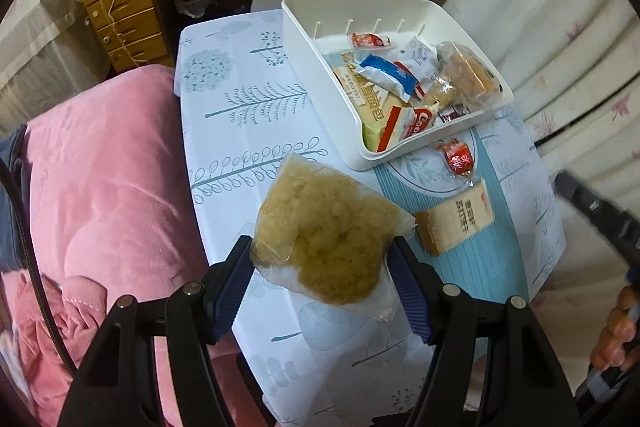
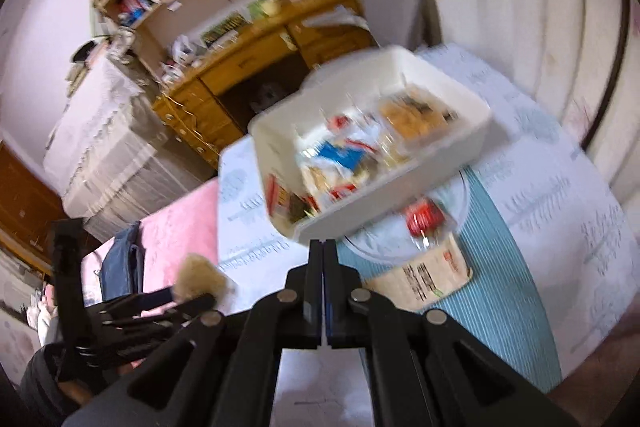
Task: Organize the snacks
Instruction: 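Lift the cracker bag with the left tool while the right tool moves to the beige cracker pack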
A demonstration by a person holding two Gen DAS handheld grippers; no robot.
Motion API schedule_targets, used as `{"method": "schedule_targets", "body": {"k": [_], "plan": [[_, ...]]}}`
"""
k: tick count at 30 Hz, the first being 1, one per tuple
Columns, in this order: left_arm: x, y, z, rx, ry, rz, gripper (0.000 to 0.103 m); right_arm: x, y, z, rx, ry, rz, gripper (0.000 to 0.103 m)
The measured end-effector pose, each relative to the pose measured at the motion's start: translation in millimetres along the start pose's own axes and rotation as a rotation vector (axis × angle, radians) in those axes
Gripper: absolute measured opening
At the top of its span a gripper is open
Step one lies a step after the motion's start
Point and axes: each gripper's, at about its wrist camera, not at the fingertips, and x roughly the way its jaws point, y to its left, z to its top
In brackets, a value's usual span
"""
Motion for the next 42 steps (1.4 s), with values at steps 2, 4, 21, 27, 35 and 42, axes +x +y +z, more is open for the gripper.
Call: {"method": "schedule_targets", "body": {"k": [2,4,21,27,35,42], "plan": [[-0.6,-0.1,-0.8,-0.012,0.001,0.001,0.066,9.4,-10.5,-2.3,0.047,0.041,-0.017,0.000],[-1.7,-0.8,-1.9,-0.019,0.000,0.004,0.066,19.7,-22.9,-5.4,0.116,0.095,-0.031,0.000],[-1.8,6.1,-0.5,-0.098,0.014,0.006,0.066,99.4,-95.4,-33.6,0.655,0.376,-0.144,0.064],[2.0,9.5,-1.9,-0.121,0.034,0.009,0.066,116.9,-111.9,-38.4,0.786,0.396,-0.201,0.069],[11.3,13.8,-1.3,-0.156,0.060,0.015,0.066,130.7,-126.7,-39.8,0.925,0.383,-0.292,0.069],[17.1,14.8,2.3,-0.181,0.072,0.027,0.066,141.6,-126.9,-35.4,0.934,0.418,-0.407,0.069]]}}
